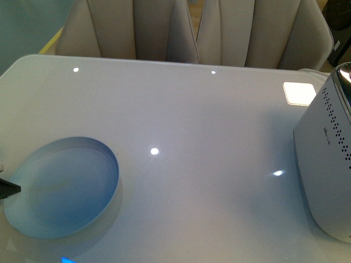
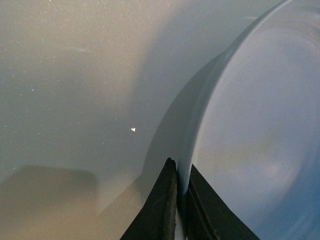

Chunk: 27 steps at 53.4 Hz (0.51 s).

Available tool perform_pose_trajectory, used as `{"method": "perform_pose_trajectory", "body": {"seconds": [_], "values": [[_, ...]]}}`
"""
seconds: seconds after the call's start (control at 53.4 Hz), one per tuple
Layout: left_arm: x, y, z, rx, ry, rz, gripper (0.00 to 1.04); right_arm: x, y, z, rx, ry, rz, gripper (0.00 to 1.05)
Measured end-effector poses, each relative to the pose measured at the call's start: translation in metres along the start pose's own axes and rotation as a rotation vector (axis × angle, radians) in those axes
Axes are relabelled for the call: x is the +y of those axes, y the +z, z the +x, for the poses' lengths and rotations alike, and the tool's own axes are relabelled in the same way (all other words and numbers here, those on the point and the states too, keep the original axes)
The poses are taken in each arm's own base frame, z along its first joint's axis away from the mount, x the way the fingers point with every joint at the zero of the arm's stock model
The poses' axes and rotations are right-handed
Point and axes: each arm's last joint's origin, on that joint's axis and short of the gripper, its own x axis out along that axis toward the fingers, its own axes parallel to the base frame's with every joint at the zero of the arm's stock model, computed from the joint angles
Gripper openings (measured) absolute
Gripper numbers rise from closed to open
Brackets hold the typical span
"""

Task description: Left arm holds plate, right arm toasts bread

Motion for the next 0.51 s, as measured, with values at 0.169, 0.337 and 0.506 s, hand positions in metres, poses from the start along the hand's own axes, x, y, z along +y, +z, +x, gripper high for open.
{"method": "perform_pose_trajectory", "body": {"seconds": [0.169, 0.337, 0.506], "values": [[0.001, -0.003, 0.003, 0.007, -0.013, -0.001, 0.16, 0.000, 0.000, 0.000, 0.000, 0.000, 0.000, 0.96], [0.001, -0.001, 0.002, -0.004, -0.029, 0.008, 0.53, 0.000, 0.000, 0.000, 0.000, 0.000, 0.000, 0.96], [-0.011, 0.014, -0.016, -0.091, -0.026, 0.048, 0.81, 0.000, 0.000, 0.000, 0.000, 0.000, 0.000, 0.96]]}}
